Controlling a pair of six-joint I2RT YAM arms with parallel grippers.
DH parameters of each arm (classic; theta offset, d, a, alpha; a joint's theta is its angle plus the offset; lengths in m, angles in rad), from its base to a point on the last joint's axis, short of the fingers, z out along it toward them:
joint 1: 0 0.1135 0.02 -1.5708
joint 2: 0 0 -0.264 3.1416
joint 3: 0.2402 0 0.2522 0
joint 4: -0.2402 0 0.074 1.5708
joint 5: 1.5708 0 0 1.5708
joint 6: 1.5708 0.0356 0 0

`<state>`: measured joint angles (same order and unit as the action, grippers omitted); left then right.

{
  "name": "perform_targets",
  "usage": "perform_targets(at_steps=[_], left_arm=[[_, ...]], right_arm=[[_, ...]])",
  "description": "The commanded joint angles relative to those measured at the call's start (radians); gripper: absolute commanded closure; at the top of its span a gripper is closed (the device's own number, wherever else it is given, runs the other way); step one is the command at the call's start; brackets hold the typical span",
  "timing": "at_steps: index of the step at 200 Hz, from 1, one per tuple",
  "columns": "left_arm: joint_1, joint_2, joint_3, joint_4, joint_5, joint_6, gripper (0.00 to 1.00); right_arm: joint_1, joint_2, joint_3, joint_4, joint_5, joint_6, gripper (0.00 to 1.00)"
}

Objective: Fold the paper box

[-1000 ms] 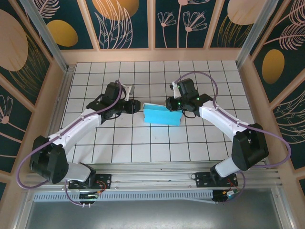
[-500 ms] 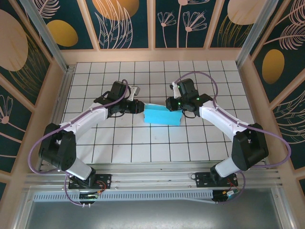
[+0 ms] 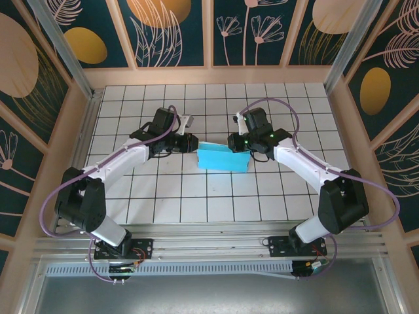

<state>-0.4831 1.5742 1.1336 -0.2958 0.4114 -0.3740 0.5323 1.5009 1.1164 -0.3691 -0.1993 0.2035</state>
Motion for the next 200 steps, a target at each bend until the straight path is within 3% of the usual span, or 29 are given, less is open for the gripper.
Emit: perform_targets(at_steps=[1,64,200], left_arm=[[0.003,0.022,0.030,-0.008,0.015,0.011,0.84],[0.003,0.020,0.034,-0.009,0.026,0.008,0.93],[0.003,0.034,0.020,0.061,0.123,-0.069,0.92]], right_arm=[[0.009,0.029,-0.036,-0.137,0.047,-0.010,0.86],[0.009,0.028,-0.033,-0.139,0.051,-0.011,0.86],[0.009,0.031,-0.034,-0.137,0.051,-0.011,0.86]])
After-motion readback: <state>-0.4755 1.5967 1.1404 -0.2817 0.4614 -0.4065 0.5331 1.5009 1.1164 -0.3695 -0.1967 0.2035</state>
